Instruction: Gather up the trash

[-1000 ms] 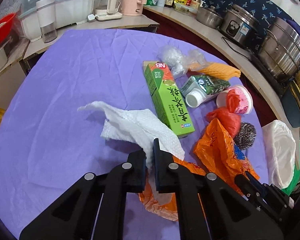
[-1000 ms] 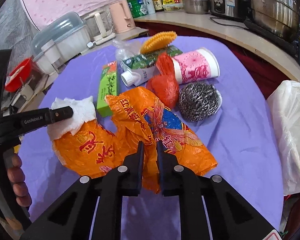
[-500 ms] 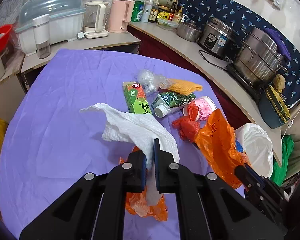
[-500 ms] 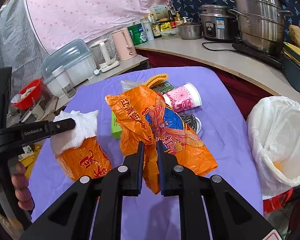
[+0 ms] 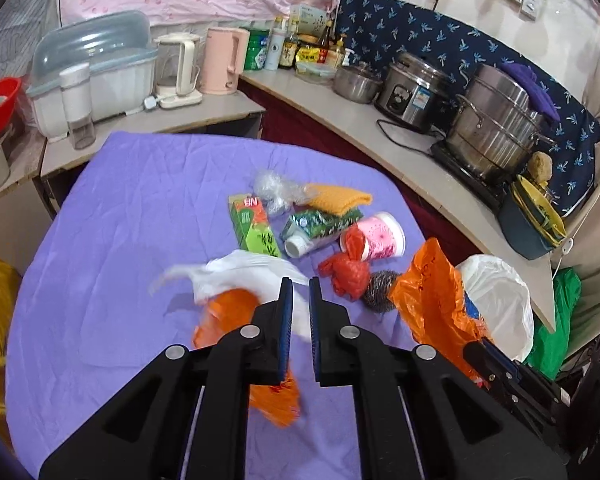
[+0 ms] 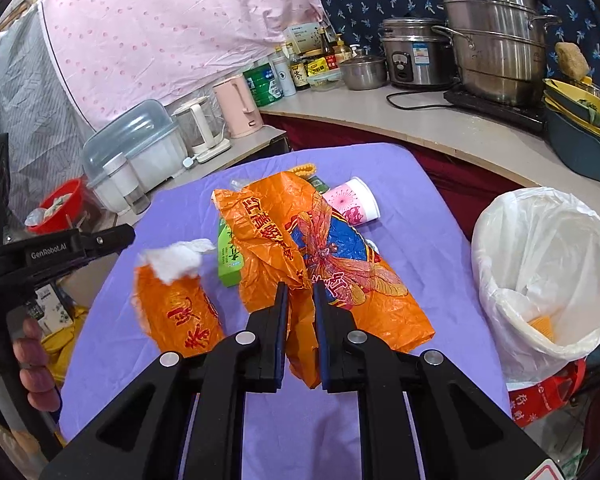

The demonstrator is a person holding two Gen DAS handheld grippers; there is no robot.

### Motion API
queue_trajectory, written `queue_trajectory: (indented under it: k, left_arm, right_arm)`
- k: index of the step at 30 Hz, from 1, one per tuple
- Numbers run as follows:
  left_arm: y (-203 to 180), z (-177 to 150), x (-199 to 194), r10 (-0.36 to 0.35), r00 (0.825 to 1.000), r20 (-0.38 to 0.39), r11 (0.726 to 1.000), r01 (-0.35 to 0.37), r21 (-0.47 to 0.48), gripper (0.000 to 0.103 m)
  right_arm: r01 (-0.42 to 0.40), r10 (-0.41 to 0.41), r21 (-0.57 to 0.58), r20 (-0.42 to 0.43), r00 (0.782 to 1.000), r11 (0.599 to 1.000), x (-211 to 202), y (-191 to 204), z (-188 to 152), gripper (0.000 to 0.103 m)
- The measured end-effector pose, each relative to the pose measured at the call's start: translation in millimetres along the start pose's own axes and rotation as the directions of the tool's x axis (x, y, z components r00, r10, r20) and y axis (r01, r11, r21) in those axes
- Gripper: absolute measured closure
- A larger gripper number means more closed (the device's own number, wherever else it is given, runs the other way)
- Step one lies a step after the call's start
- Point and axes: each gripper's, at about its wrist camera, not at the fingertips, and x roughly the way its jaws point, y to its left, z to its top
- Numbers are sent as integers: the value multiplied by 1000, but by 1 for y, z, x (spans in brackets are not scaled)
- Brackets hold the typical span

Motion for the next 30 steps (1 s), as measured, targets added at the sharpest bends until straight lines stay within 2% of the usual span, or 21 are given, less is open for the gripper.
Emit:
queue_trajectory:
  k: [3, 4, 5, 7, 10, 13, 22, 26, 30]
  left_arm:
    - [0, 8, -3, 12, 1000, 19, 1000, -12, 0, 95]
    - [1, 9, -2, 17, 1000, 18, 1000, -17, -7, 92]
    - [4, 9, 1, 25, 1000, 12, 1000, -25, -13, 87]
    - [10, 6, 4, 45, 999, 5, 999, -45, -28, 57]
    - [18, -2, 14, 82, 997, -1, 996, -82, -39, 42]
    - [24, -11, 33, 122, 992, -36, 992, -123, -27, 34]
    - [40, -32, 106, 180, 973, -145, 983, -183, -4, 32]
    - [47, -36, 131, 181, 968, -175, 983, -185, -8, 32]
    - [48, -36, 141, 177, 968, -179, 984, -178, 10, 50]
  right_arm:
    - [3, -3, 4, 6, 1000, 1000, -3, -3, 2, 91]
    - [2, -2, 8, 6, 1000, 1000, -3, -5, 2, 91]
    - [3, -3, 11, 4, 1000, 1000, -2, -6, 1, 91]
    - [7, -7, 15, -1, 1000, 1000, 0, -7, 1, 91]
    - [9, -8, 18, -12, 1000, 1000, 5, -8, 0, 91]
    - [6, -6, 19, -27, 1000, 1000, 13, -8, -2, 91]
    - [8, -7, 24, -75, 997, 1000, 45, -9, 2, 91]
    - [9, -7, 31, -89, 996, 999, 58, -11, 6, 91]
    - [10, -7, 32, -101, 995, 999, 70, -11, 9, 91]
